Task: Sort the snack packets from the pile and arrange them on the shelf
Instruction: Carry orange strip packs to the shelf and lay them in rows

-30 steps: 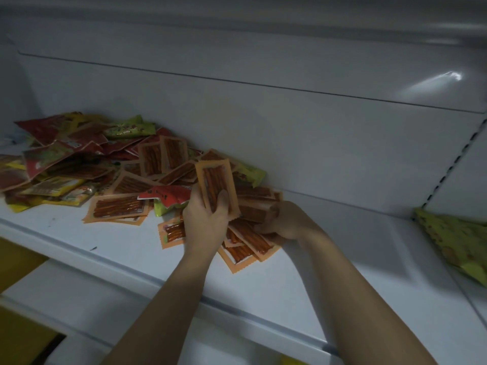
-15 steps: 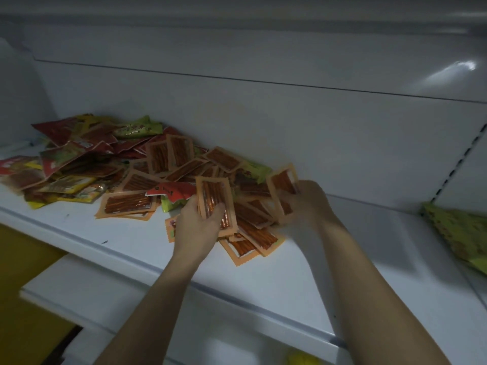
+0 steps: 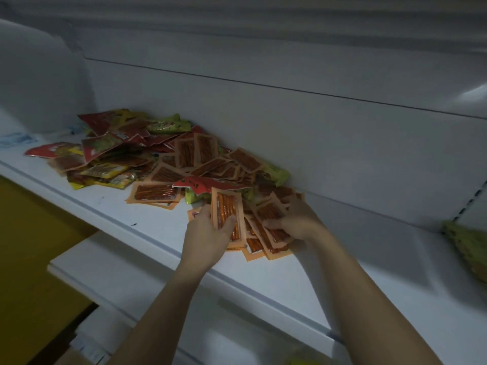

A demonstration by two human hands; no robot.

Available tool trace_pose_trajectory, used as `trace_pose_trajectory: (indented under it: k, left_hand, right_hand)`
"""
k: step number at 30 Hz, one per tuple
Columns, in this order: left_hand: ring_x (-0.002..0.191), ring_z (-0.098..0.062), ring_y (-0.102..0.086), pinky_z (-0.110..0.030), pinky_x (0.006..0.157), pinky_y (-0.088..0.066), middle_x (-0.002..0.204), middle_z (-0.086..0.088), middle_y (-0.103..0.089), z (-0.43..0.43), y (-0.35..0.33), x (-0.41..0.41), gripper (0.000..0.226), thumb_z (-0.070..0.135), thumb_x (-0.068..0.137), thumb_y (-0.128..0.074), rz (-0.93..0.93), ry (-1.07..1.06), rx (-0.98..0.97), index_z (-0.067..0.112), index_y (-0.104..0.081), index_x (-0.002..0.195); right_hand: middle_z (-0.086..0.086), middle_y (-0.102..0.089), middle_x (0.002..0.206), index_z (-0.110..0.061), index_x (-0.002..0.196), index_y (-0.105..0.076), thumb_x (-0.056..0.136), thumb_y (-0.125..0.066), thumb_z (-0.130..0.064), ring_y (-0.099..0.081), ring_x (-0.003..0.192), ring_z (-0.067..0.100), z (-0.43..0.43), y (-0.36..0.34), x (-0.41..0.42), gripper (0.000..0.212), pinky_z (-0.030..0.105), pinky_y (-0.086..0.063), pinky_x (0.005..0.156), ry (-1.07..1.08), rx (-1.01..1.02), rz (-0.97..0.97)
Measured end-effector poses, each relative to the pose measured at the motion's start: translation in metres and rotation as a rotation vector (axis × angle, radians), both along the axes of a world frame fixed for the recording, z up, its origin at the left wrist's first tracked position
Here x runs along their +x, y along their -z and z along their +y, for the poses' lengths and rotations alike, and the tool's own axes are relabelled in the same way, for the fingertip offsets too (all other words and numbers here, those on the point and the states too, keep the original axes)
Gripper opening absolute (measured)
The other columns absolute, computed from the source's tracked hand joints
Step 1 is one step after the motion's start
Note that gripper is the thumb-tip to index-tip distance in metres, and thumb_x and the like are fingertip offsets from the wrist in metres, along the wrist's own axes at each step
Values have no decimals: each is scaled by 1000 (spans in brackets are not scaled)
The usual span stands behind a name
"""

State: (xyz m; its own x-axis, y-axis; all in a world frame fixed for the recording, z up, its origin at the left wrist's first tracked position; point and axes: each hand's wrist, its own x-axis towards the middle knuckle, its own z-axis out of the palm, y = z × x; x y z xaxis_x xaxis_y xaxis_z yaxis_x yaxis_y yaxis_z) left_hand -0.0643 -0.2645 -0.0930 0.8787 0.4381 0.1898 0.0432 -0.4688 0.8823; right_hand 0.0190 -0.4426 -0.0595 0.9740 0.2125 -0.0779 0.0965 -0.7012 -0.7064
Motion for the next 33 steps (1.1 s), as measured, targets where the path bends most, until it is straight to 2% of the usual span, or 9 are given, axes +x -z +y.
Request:
trace_pose_trajectory:
  k: [1,3,7,11,15,19,23,28,33]
  left_hand:
    - [82,-13,-64,-34,76,-53,88,8,-67,0,0,0,20,37,92,-64,-4,0,-1,20,-63,102]
    - [82,-13,-65,-35,78,-54,89,7,-67,-1,0,-2,20,38,92,-63,-6,6,1,21,-63,103]
    - [84,-12,-64,-31,76,-51,91,9,-67,-1,-1,-3,19,37,92,-63,1,19,-10,22,-62,104]
    - [90,-15,-67,-28,74,-49,93,6,-71,0,-10,-2,11,31,94,-63,50,99,-148,22,-67,100]
    - [89,-22,-70,-36,84,-55,91,-1,-73,-6,-23,0,9,27,95,-62,140,156,-252,24,-67,89]
    - [86,-19,-67,-28,68,-49,92,-2,-70,-19,-33,2,15,30,98,-57,203,193,-178,25,-62,86]
    - [80,-16,-65,-26,60,-47,91,-1,-67,-33,-43,11,6,28,98,-59,227,244,-175,24,-57,93]
    - [92,-29,-69,-46,88,-57,96,-5,-71,-51,-40,25,10,21,91,-68,174,188,-371,27,-61,87]
    - [103,-24,-65,-44,95,-52,106,1,-69,-67,-31,28,17,28,93,-66,114,155,-339,24,-62,109]
  right_hand:
    - [-11,-64,100,-22,110,-60,75,-84,-25,-60,78,4,-3,0,0,42,10,-46,59,-23,46,25]
    - [-4,-72,91,-18,96,-69,76,-83,-17,-64,64,3,-10,2,0,25,11,-46,47,-18,158,64]
    - [-2,-64,71,-17,72,-63,84,-75,-30,-58,57,6,-20,-1,5,21,16,-39,44,162,138,-69]
    - [0,-67,74,-15,76,-67,87,-72,-37,-62,64,11,-28,-6,5,25,21,-40,47,172,188,-44]
    - [-2,-64,72,-17,81,-64,90,-67,-37,-57,60,11,-27,-5,6,22,20,-39,47,139,11,-60]
    - [7,-68,90,-17,83,-63,83,-69,-51,-65,85,26,-21,4,8,35,27,-42,66,111,-135,-26]
    - [-5,-59,79,-21,90,-63,83,-73,-44,-57,74,16,-13,0,0,26,25,-39,57,35,-60,-22]
    - [0,-67,78,-17,86,-69,81,-73,-14,-61,66,11,-12,2,0,7,20,-43,51,42,139,23]
    - [9,-73,86,-16,94,-70,80,-73,-5,-71,70,21,-20,1,-1,18,24,-53,53,32,417,127]
